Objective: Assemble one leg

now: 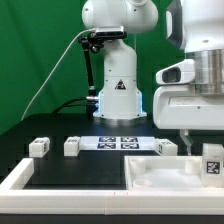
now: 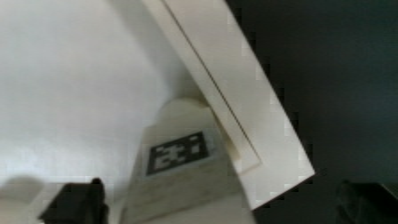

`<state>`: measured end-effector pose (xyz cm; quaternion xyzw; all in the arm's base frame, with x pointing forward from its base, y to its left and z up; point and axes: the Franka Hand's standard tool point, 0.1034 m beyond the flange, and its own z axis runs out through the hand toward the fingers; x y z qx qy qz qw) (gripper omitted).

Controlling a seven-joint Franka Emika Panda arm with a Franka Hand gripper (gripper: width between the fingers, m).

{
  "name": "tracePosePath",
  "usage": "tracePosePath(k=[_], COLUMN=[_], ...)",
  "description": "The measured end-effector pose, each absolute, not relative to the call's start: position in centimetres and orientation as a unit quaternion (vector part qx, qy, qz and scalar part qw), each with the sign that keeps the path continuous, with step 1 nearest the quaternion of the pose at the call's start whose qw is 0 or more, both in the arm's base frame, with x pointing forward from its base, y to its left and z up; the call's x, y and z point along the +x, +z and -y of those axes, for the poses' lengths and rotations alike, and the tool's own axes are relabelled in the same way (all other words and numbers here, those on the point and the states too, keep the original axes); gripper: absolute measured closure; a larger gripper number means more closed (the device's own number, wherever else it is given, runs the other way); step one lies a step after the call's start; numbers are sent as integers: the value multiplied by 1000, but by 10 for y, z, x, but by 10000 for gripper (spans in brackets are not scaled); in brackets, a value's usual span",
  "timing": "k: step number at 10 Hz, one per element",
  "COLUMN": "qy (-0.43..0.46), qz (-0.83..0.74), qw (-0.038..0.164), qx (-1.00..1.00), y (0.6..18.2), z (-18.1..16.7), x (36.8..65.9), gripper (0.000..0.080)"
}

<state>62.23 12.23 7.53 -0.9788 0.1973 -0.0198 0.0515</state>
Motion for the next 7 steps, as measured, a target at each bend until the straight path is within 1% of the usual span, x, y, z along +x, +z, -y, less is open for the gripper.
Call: tracePosePath(k=[2, 4, 5, 6, 7], qy=[-22, -23, -23, -23, -23], qz=[-134, -109, -110, -110, -111], qw=[48, 46, 47, 47, 46], qx=[-989, -993, -993, -993, -993], y=[74, 73, 73, 73, 73], z=[-115, -110, -110, -110, -110], x=[623, 623, 623, 623, 623], gripper=[150, 150, 262, 399, 508])
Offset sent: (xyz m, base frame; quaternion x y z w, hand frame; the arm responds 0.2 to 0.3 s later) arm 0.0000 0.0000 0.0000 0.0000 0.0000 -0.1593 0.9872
